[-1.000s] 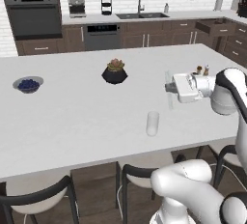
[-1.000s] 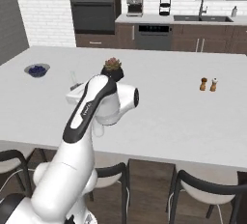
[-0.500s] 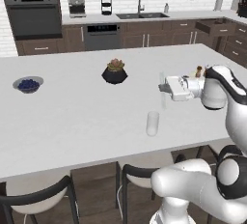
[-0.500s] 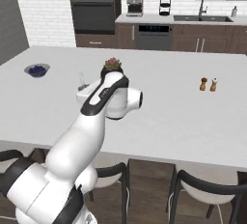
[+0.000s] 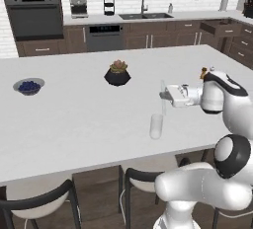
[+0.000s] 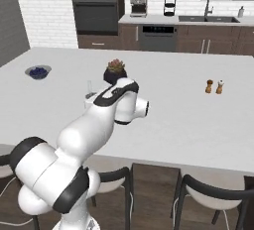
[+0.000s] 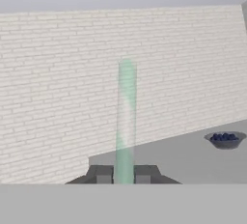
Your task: Take a straw from the drawer in front and place it inside the glass cup on the dining counter.
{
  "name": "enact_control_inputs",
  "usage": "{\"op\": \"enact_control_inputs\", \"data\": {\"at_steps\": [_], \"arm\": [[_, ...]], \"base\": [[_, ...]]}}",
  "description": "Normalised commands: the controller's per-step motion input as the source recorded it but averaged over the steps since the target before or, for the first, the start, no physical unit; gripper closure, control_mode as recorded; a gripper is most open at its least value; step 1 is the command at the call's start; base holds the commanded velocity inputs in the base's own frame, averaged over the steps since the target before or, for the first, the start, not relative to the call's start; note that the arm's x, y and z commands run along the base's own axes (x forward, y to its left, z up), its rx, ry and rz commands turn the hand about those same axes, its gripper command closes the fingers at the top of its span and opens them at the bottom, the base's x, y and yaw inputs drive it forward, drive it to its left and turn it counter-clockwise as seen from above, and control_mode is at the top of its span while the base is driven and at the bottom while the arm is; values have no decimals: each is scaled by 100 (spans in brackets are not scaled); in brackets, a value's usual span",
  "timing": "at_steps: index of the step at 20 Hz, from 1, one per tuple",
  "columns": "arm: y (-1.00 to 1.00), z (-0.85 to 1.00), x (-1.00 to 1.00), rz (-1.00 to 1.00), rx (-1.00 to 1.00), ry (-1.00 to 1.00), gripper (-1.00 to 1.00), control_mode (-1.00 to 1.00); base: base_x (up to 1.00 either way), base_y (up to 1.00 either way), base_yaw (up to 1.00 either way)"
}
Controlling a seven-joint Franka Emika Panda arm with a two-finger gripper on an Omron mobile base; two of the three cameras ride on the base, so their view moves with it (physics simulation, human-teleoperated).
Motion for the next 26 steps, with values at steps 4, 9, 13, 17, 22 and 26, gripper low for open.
{"op": "enact_control_inputs", "data": {"at_steps": [4,9,13,17,22,26], "arm": [[0,-26,8,0,0,0,100,-100],[0,-11,24,0,0,0,100,-100],[0,-5,32,0,0,-1,100,-100],[0,-12,25,0,0,-1,100,-100],[0,-21,6,0,0,-2,100,-100],[0,-19,8,0,0,-3,100,-100]], "base": [[0,0,0],[0,0,0],[0,0,0],[0,0,0],[0,0,0],[0,0,0]]}}
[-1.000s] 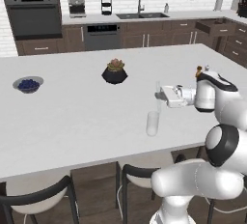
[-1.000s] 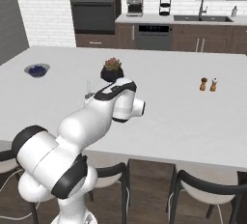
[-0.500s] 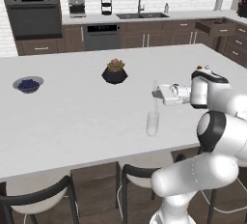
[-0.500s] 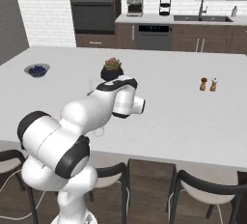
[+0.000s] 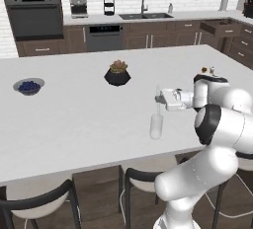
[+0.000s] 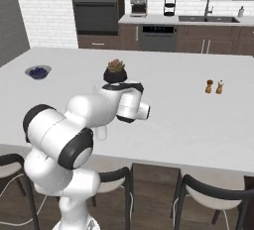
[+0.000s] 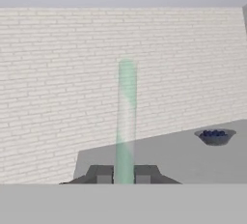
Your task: Take a straw from the drawer in front and place it inside the glass cup on the dining counter.
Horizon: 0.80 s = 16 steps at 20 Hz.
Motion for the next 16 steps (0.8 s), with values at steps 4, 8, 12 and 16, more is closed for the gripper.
{"op": "enact_control_inputs", "data": {"at_steps": [4,8,12,16], "arm": [[0,-9,19,0,0,-3,100,-100],[0,-6,18,0,0,-5,100,-100],[0,-11,14,0,0,-5,100,-100],[0,-17,3,0,0,-6,100,-100]], "base": [[0,0,0],[0,0,0],[0,0,0],[0,0,0]]}}
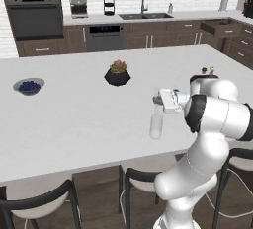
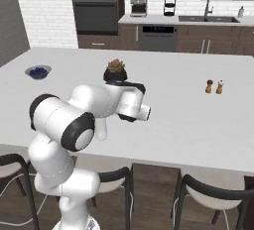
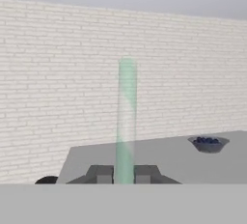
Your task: Take a straw from the drawer in front and place it inside the glass cup on the dining counter.
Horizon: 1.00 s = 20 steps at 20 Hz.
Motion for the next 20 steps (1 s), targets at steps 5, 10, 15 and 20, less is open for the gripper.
{"op": "enact_control_inputs", "data": {"at_steps": [5,10,15,20], "arm": [[0,-16,7,0,0,-7,100,-100],[0,-13,10,0,0,-6,100,-100],[0,-16,3,0,0,-5,100,-100],[0,-17,-19,0,0,-3,100,-100]], "base": [[0,0,0],[0,0,0],[0,0,0],[0,0,0]]}}
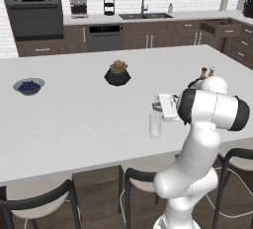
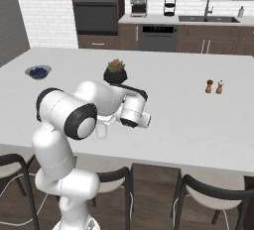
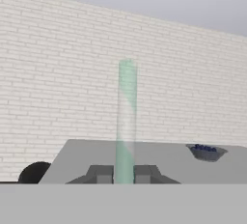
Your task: Take a straw from the drawer in front and place it inside the glass cup on the dining counter.
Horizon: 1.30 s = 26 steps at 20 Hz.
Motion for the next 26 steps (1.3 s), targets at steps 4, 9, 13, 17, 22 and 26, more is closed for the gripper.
{"op": "enact_control_inputs", "data": {"at_steps": [4,9,13,17,22,26], "arm": [[0,-13,-31,0,0,-4,-100,-100],[-6,-3,-26,0,0,-6,-100,-100],[-3,0,-18,0,0,-6,-100,-100],[-1,23,-27,0,0,-10,-100,-100],[0,93,-60,0,0,-24,-100,-100],[0,100,-58,0,-1,-27,-100,-100]], "base": [[0,0,0],[0,0,0],[0,0,0],[0,0,0],[0,0,0],[0,0,0]]}}
